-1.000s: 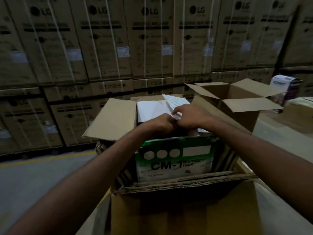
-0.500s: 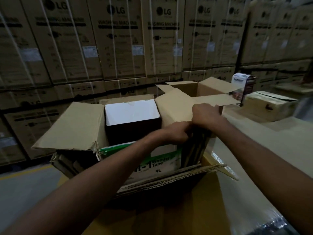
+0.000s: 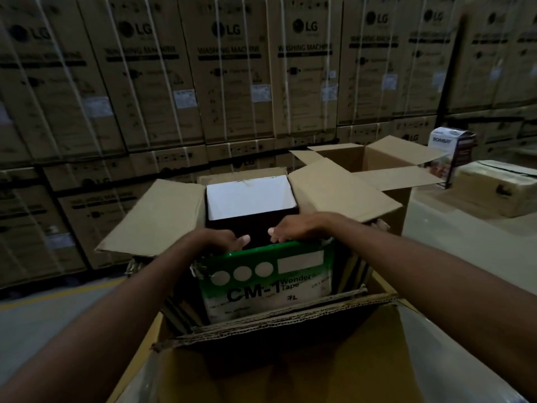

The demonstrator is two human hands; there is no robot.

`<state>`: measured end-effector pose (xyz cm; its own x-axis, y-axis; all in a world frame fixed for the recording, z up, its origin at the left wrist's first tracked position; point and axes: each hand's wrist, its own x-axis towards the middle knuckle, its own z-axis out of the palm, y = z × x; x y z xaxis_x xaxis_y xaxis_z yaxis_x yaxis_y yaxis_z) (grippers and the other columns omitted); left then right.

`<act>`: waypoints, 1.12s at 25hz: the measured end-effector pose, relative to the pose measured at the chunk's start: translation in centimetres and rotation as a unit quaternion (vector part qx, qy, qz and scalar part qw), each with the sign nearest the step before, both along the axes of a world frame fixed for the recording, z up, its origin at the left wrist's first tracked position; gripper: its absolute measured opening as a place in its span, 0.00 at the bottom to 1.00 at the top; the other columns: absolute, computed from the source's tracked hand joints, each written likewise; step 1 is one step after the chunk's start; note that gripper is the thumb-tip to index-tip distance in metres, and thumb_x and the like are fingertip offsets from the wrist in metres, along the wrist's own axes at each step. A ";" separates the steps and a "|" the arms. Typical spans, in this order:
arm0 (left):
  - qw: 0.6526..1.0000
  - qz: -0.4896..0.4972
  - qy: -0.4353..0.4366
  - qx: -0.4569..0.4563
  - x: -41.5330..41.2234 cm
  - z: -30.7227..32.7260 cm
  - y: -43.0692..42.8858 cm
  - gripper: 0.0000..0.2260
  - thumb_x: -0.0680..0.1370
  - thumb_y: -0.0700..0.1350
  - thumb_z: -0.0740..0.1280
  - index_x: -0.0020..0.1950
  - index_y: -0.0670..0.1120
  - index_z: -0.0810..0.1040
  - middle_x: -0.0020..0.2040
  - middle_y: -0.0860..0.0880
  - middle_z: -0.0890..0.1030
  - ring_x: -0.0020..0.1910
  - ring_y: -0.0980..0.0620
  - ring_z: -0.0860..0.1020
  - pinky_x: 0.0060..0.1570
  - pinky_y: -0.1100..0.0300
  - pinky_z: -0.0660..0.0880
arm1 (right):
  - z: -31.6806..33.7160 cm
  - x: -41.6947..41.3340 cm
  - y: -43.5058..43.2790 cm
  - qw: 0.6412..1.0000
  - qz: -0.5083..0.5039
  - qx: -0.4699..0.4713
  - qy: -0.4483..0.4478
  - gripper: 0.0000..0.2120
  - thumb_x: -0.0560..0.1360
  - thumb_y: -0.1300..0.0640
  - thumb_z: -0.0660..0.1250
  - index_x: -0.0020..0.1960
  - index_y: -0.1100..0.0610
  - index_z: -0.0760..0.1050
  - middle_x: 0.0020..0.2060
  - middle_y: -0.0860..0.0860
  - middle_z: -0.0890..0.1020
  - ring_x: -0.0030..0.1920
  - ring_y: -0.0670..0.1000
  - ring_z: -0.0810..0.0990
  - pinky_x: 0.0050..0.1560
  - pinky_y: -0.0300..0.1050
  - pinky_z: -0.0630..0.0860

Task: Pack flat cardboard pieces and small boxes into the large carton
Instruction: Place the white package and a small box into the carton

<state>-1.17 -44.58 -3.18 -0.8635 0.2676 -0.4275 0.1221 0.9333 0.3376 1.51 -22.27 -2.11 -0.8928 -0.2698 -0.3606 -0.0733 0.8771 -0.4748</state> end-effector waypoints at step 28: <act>0.989 -0.132 -0.027 0.059 1.2 8.6 0.9 0.09 0.81 0.49 0.69 0.54 0.44 0.81 0.49 0.44 0.87 0.45 0.50 0.86 0.45 0.58 0.79 | 8.3 -0.1 0.2 0.998 0.042 0.032 0.025 0.13 0.81 0.60 0.69 0.65 0.56 0.81 0.56 0.55 0.86 0.57 0.56 0.85 0.53 0.47 0.83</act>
<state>0.03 -43.73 5.43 -0.7339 0.5315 -0.4230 0.3352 0.8250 0.4551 1.37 -22.12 6.18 -0.8854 -0.3221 -0.3351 -0.1699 0.8953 -0.4118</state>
